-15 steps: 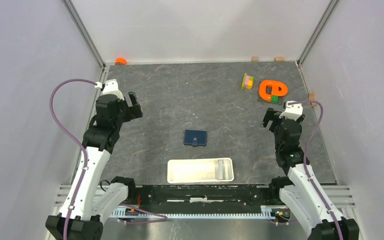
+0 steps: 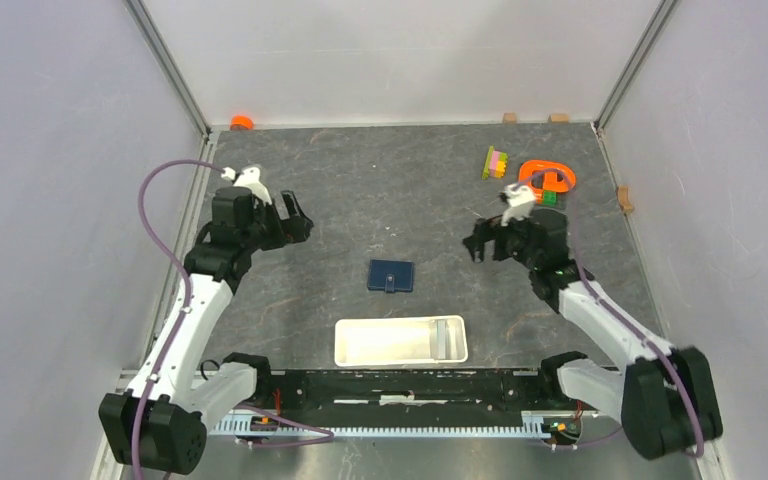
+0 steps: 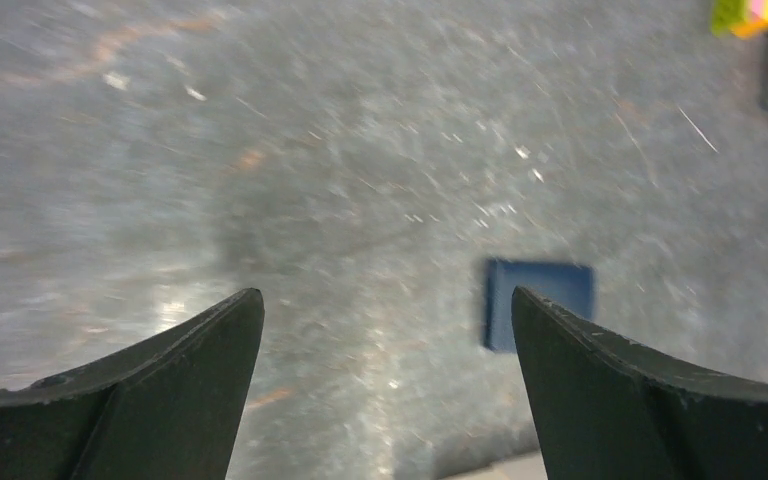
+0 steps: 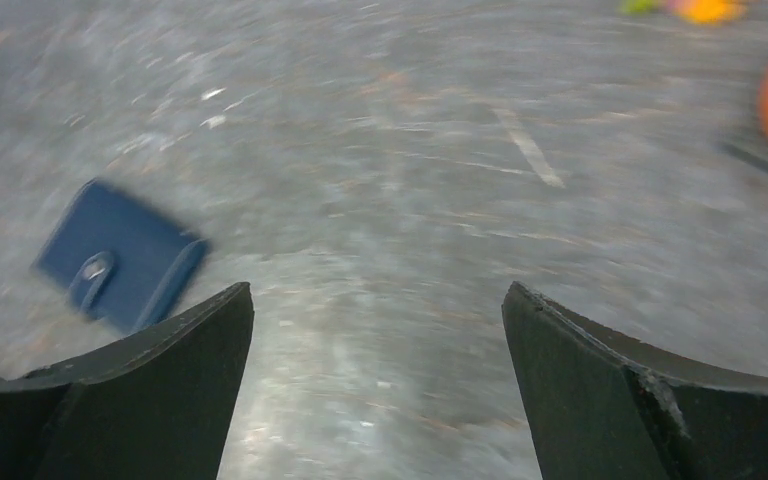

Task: Put the credit cards into the card holder
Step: Pick up the card holder from the center of the board.

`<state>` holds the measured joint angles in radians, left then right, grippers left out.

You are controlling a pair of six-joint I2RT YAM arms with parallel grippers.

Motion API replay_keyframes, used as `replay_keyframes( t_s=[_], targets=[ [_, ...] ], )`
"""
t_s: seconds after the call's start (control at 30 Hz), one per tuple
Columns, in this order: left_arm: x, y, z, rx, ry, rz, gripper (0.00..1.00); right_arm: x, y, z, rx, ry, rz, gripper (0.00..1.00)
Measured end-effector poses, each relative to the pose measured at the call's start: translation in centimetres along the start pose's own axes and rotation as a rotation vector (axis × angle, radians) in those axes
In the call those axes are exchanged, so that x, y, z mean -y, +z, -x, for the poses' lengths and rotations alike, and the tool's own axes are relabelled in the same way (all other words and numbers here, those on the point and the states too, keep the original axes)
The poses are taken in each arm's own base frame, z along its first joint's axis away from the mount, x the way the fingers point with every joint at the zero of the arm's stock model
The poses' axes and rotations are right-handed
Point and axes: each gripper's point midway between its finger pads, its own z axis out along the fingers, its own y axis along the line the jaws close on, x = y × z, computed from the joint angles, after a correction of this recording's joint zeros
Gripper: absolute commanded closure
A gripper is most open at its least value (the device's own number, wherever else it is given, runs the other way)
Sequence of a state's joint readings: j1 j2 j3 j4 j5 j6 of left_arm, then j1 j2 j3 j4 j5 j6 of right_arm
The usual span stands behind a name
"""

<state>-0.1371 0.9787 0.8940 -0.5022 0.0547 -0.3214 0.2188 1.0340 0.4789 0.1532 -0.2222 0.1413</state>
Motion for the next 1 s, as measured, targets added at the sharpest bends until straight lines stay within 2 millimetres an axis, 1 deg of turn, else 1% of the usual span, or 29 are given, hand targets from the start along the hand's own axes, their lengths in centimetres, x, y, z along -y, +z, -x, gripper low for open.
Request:
replay_keyframes(
  t_s=[0.03,0.1,0.17,0.27,0.33,0.43,0.53,0.7,0.8,0.83,0.87,0.93,1.0],
  targets=[
    [0.5,0.2,-0.7,-0.02,-0.011,-0.034,0.0,-1.3,0.6,-0.3,-0.032,-0.02,0.049,0.01],
    [1.8,0.8,-2.5,-0.093,-0.022,-0.109,0.0,-4.9,2.0,-0.8,-0.093,-0.092,0.16,0.01],
    [2.5,1.4,-3.2,-0.138,-0.023,-0.144,0.0,-8.5,3.0,-1.4,-0.144,-0.183,0.258,0.02],
    [3.3,1.7,-3.9,-0.175,-0.025,-0.182,0.0,-12.8,4.2,-2.7,-0.202,-0.321,0.363,0.01],
    [3.6,1.6,-3.7,-0.171,-0.024,-0.198,0.0,-14.8,4.9,-4.0,-0.248,-0.408,0.403,0.06],
    [3.8,1.4,-3.6,-0.164,-0.022,-0.212,0.0,-16.2,6.0,-6.4,-0.329,-0.51,0.426,0.08],
    [3.7,1.3,-3.6,-0.166,-0.018,-0.21,0.0,-17.3,6.6,-8.4,-0.389,-0.578,0.456,0.06],
    [3.5,1.3,-3.6,-0.164,-0.013,-0.199,0.0,-19.3,6.9,-10.8,-0.439,-0.671,0.51,0.06],
    [3.3,1.3,-3.6,-0.163,-0.003,-0.189,0.0,-20.2,7.4,-12.0,-0.455,-0.714,0.523,0.13],
    [3.3,1.3,-3.6,-0.164,-0.001,-0.188,0.0,-20.2,7.6,-12.1,-0.457,-0.722,0.518,0.17],
    [3.3,1.3,-3.7,-0.164,0.001,-0.187,0.0,-20.1,7.9,-12.2,-0.457,-0.728,0.502,0.21],
    [3.2,1.3,-3.7,-0.166,0.004,-0.185,0.0,-19.7,8.8,-11.7,-0.444,-0.726,0.454,0.36],
    [3.2,1.3,-3.8,-0.168,0.005,-0.185,0.0,-19.3,9.6,-11.3,-0.433,-0.706,0.391,0.42]
  ],
)
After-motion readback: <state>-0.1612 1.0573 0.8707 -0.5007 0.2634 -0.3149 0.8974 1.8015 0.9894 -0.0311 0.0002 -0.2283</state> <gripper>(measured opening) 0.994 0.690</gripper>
